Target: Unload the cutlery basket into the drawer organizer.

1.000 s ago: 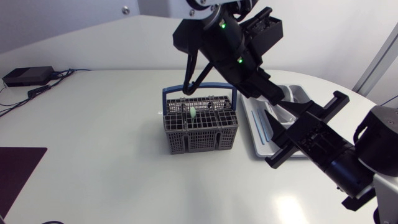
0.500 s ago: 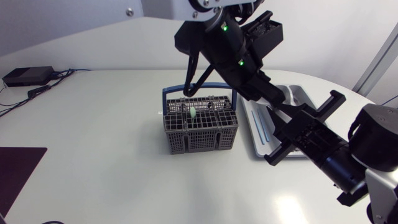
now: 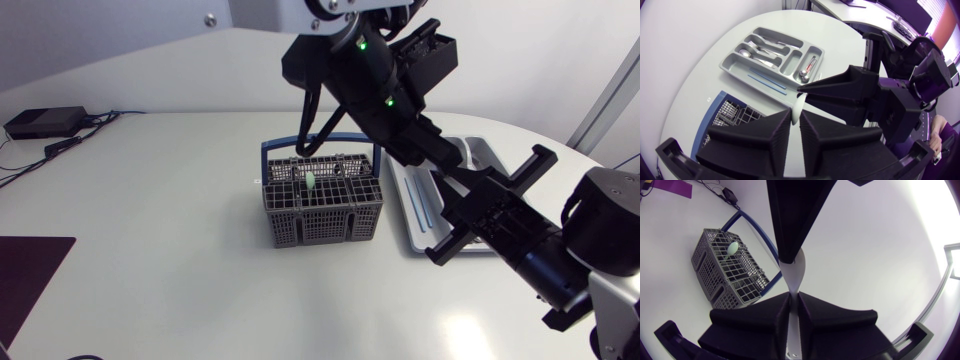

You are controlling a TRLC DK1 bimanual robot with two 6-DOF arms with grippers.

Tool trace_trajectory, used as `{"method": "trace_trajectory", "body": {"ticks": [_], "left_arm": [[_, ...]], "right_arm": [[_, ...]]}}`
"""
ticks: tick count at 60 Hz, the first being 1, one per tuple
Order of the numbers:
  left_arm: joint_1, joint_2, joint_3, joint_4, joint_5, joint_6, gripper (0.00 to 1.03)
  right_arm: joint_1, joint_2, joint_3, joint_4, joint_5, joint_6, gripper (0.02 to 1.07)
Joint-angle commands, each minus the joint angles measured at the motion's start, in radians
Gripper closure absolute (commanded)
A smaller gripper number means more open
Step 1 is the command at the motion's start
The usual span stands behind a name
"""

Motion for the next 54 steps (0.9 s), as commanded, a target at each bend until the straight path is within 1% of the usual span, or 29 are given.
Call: {"method": "trace_trajectory", "body": {"ticks": [1,4,8,14,18,21,33,39,45,54], "left_arm": [[-0.009,0.015,0.049,-0.007,0.011,-0.034,0.84],[-0.009,0.013,0.053,-0.007,0.011,-0.033,0.83],[-0.007,0.005,0.061,-0.007,0.011,-0.031,0.72],[0.002,-0.008,0.075,-0.004,0.011,-0.031,0.63],[0.016,-0.019,0.081,0.0,0.011,-0.028,0.53],[0.024,-0.025,0.081,0.002,0.011,-0.026,0.5],[0.03,-0.039,0.064,0.013,0.011,-0.017,0.49],[0.034,-0.042,0.053,0.016,0.011,-0.011,0.49],[0.06,-0.053,0.04,0.016,0.005,0.01,0.49],[0.1,-0.094,-0.029,0.036,-0.021,0.072,0.49]], "right_arm": [[-0.008,-0.009,-0.043,0.0,0.016,-0.029,1.02],[-0.008,-0.012,-0.046,-0.002,0.016,-0.031,1.02],[-0.009,-0.017,-0.054,-0.005,0.013,-0.034,1.02],[-0.016,-0.038,-0.063,-0.016,0.002,-0.037,1.02],[-0.028,-0.052,-0.069,-0.031,-0.012,-0.038,1.02],[-0.039,-0.058,-0.076,-0.039,-0.026,-0.04,1.02],[-0.078,-0.083,-0.106,-0.04,-0.052,-0.055,1.02],[-0.134,-0.112,-0.114,-0.068,-0.101,-0.058,1.02],[-0.224,-0.15,-0.119,-0.12,-0.19,-0.072,1.02],[-0.43,-0.173,-0.094,-0.209,-0.394,-0.104,1.02]]}}
